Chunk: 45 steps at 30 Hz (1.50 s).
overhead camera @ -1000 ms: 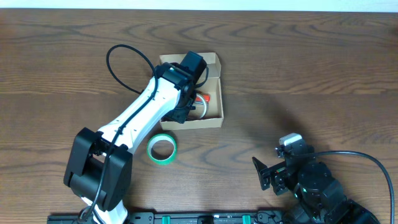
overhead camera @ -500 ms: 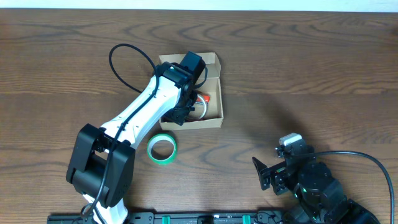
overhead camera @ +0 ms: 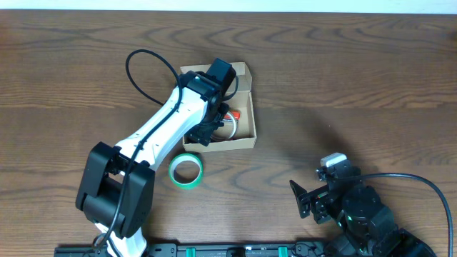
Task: Pack container
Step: 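Release the correction tape and move the left gripper to the green tape, then grasp the green tape roll by its rim with the left gripper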
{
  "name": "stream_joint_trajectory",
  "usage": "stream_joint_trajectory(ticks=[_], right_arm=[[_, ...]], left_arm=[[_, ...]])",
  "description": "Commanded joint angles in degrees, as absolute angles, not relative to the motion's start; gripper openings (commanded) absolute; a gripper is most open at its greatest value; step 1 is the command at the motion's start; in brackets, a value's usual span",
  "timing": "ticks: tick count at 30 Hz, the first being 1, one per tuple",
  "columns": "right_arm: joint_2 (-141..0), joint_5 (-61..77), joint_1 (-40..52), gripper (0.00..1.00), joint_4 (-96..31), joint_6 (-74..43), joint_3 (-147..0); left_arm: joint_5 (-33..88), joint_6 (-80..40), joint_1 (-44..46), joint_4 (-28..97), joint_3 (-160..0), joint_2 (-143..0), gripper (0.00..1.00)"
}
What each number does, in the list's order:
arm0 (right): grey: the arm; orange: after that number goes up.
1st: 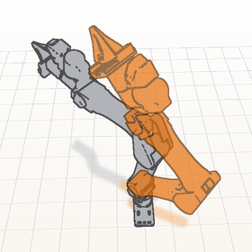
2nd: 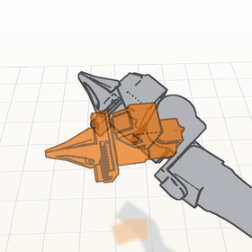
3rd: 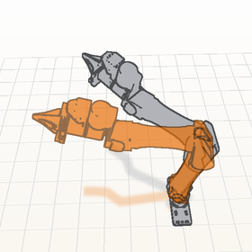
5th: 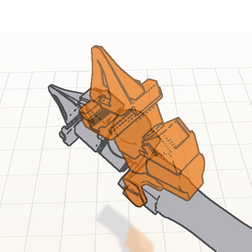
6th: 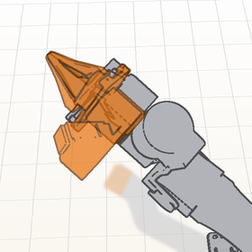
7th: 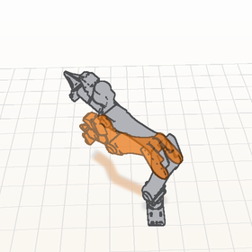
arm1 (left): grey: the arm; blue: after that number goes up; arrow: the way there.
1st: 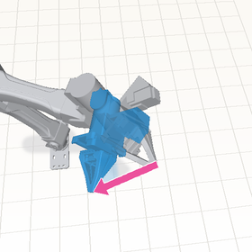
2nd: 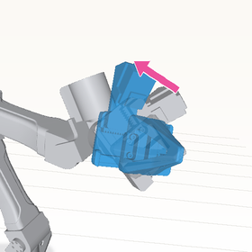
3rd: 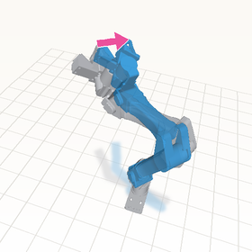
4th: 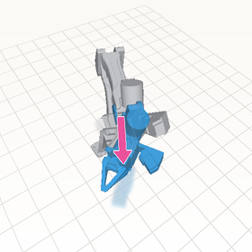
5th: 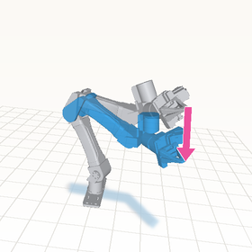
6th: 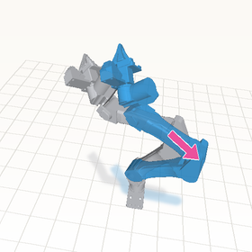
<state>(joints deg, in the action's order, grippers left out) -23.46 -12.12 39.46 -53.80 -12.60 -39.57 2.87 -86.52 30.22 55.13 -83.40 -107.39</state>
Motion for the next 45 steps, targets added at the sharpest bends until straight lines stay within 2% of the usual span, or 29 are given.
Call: stream_joint_trajectory(ticks=[1,7,12,15,21,28,42,45], right_arm=[[-23.1,-12.6,39.8,0.99,-53.8,-13.2,-39.6],[-23.1,-12.6,39.8,0.99,-53.8,-13.2,-39.6],[-23.1,-12.6,39.8,0.99,-53.8,-13.3,-39.6],[-23.1,-12.6,39.8,0.99,-53.8,-13.3,-39.6],[-23.1,-12.6,39.8,0.99,-53.8,-13.2,-39.6],[-23.1,-12.6,39.8,0.99,-53.8,-13.2,-39.6],[-23.1,-12.6,39.8,0.99,-53.8,-13.2,-39.6],[-23.1,-12.6,39.8,0.99,-53.8,-13.2,-39.6]], left_arm=[[2.4,-85.6,28.8,55.3,-85.0,-102.9,0.75],[-0.2,-85.3,26.6,62.1,-84.9,-91.9,0.82],[-5.1,-90.1,26.5,76.1,-82.4,-82.1,0.81],[-5.2,-92.9,26.5,79.2,-77.4,-76.6,0.81],[-0.1,-99.9,26.6,75.0,-62.5,-68.7,0.82],[6.1,-102.4,26.6,61.1,-49.4,-68.5,0.85],[8.6,-119.4,26.6,51.0,-43.2,-73.6,0.85],[8.3,-119.4,26.6,48.3,-43.2,-75.5,0.86]])
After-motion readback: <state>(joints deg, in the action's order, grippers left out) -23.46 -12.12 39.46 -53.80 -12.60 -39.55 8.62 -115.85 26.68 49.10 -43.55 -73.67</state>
